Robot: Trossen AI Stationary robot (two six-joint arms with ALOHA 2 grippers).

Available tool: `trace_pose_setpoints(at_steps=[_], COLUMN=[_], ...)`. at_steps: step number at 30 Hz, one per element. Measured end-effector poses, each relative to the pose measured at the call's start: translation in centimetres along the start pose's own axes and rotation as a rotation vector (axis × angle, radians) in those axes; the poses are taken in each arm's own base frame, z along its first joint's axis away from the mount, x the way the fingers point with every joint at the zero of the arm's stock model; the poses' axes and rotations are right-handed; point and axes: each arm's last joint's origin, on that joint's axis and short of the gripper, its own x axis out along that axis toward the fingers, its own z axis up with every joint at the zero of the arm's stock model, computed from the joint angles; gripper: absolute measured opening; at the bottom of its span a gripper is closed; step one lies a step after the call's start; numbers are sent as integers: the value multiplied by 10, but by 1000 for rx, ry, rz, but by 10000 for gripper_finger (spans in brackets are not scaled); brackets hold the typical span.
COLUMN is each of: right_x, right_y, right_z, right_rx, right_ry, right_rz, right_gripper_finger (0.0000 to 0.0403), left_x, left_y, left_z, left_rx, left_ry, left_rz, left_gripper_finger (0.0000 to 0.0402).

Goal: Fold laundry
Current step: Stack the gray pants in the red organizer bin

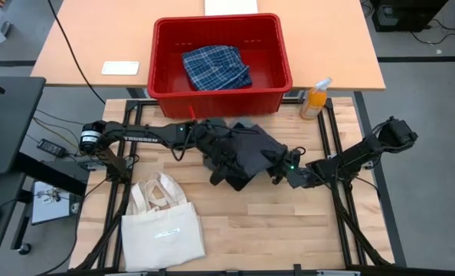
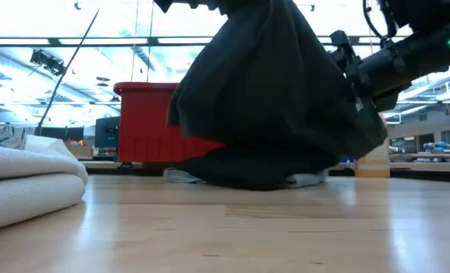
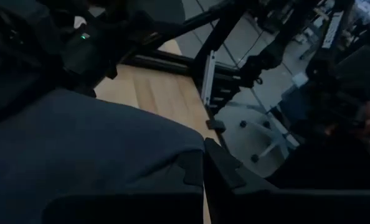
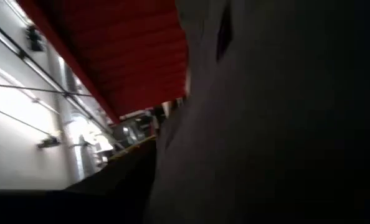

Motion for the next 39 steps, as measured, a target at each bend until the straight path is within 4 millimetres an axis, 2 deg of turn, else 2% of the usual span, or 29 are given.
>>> trace_pose_setpoints(at_steps=[3, 7, 9, 10, 13, 16, 22, 28, 34, 39], right_x=[6, 13, 16, 18, 24, 29, 39, 45, 47, 57], right_y=[2, 6, 8, 8, 12, 20, 39, 54, 97, 141], right_z=[4, 10, 12, 13, 15, 16, 21, 30, 24, 16], right_rx=[-48, -72, -94, -113, -170, -255, -352, -440, -579, -700], right_ry=[-7, -42, -50, -42, 12, 84, 186, 283, 403, 460], right_rz=[-12, -5, -8, -17, -36, -21, 55, 90, 222, 189], right_gripper_finger=[215, 105, 47, 34, 35, 35, 35, 35, 35, 35], left_x=[1, 0, 0, 0, -2, -16, -53, -74, -88, -102], left_y=[1, 3, 4, 5, 6, -1, -25, -34, -23, -4], left_z=[-2, -1, -3, -3, -2, 6, 21, 16, 29, 36], left_rx=[10, 8, -40, -87, -212, -269, -281, -226, -121, -44], left_ry=[10, -2, 0, -7, -26, -59, -93, -47, -171, -217], left_rz=[19, 70, 112, 135, 145, 113, 7, 76, 168, 220], left_gripper_finger=[0, 0, 0, 2, 22, 58, 124, 140, 141, 141])
